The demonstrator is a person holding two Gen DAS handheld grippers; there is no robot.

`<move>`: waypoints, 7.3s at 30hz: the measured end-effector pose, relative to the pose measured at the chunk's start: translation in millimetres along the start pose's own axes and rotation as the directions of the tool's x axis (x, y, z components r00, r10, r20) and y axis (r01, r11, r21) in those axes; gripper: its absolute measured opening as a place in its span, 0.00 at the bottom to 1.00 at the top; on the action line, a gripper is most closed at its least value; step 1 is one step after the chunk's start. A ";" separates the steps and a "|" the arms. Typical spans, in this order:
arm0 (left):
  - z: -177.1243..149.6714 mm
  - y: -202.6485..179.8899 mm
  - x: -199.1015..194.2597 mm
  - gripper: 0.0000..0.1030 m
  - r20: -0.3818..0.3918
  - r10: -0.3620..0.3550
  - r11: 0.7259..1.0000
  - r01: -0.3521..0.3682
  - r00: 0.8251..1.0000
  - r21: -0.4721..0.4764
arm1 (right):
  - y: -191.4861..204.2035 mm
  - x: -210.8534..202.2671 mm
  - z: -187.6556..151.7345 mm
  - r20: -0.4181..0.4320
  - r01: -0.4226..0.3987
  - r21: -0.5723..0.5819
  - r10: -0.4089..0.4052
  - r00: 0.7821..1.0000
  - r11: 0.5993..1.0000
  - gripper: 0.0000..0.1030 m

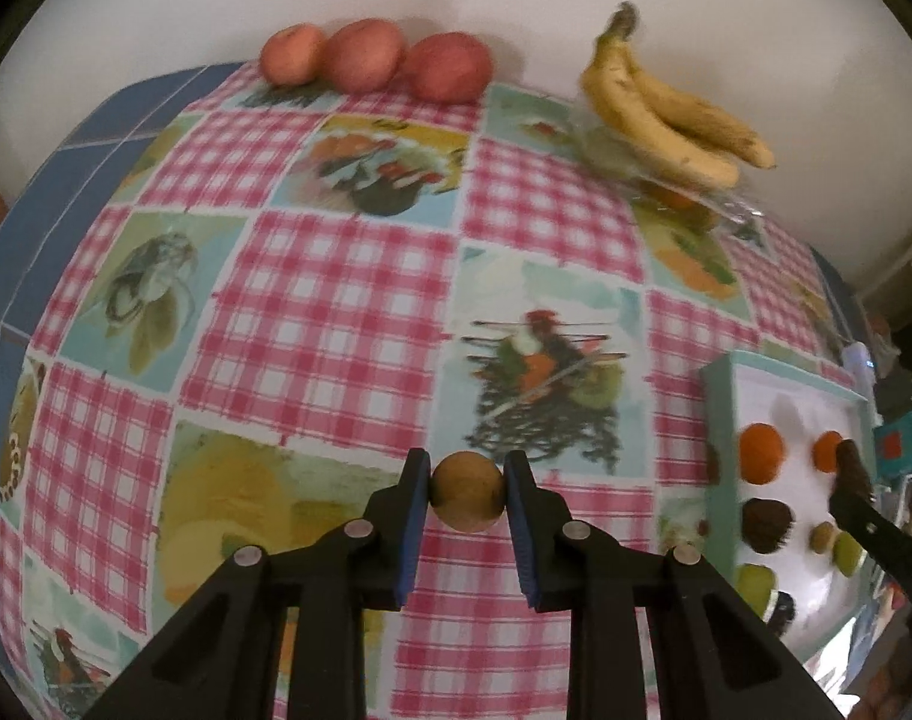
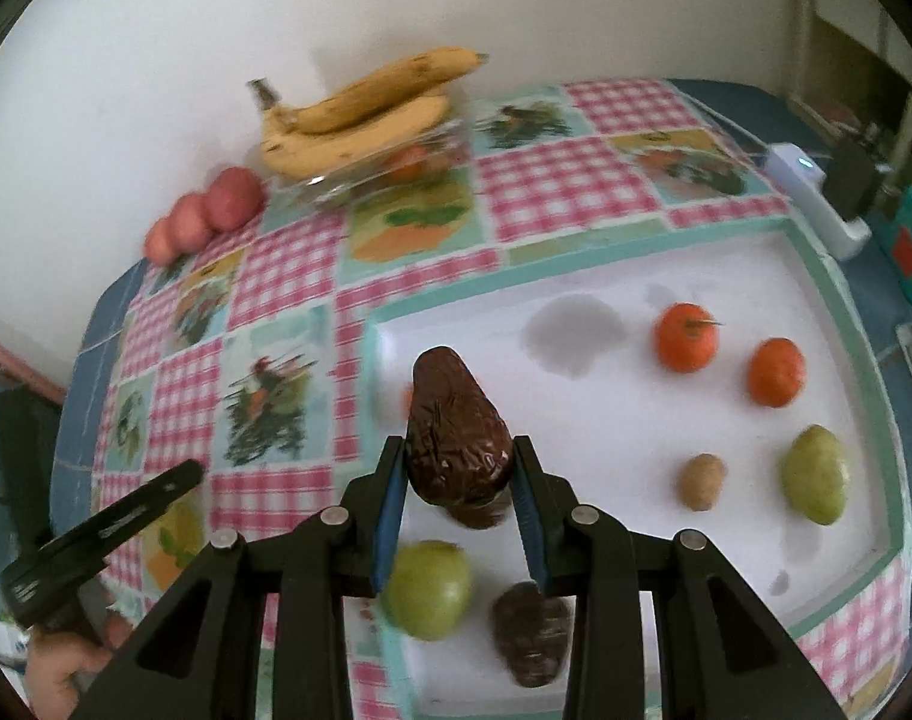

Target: Organize fruits

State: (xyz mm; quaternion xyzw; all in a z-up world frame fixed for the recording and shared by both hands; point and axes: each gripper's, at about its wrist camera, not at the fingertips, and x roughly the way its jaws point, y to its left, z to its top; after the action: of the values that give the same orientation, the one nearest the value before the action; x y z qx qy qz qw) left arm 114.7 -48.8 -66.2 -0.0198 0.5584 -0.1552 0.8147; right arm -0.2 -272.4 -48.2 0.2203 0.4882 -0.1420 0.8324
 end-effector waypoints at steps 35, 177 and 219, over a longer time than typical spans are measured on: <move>-66.1 -198.3 24.2 0.26 -0.105 -0.188 0.862 0.216 0.976 0.459 | -119.4 3.8 -2.0 -0.012 0.126 0.225 -0.127 0.992 0.966 0.35; -91.9 2.1 -98.4 1.00 0.068 0.243 0.959 -0.250 0.968 0.133 | 24.9 -74.6 -91.5 0.108 0.109 -0.204 -0.088 0.990 0.973 0.95; -92.3 3.3 -99.3 1.00 0.052 0.249 0.965 -0.253 0.967 0.075 | 23.9 -73.1 -92.3 0.106 0.108 -0.206 -0.087 0.991 0.973 0.95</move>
State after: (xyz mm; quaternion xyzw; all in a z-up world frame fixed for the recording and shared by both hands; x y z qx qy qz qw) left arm -1.8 -5.3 -11.9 0.0808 0.5323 -0.0727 0.8395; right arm -94.0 -203.6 -18.1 0.0993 0.4702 -0.1406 0.8656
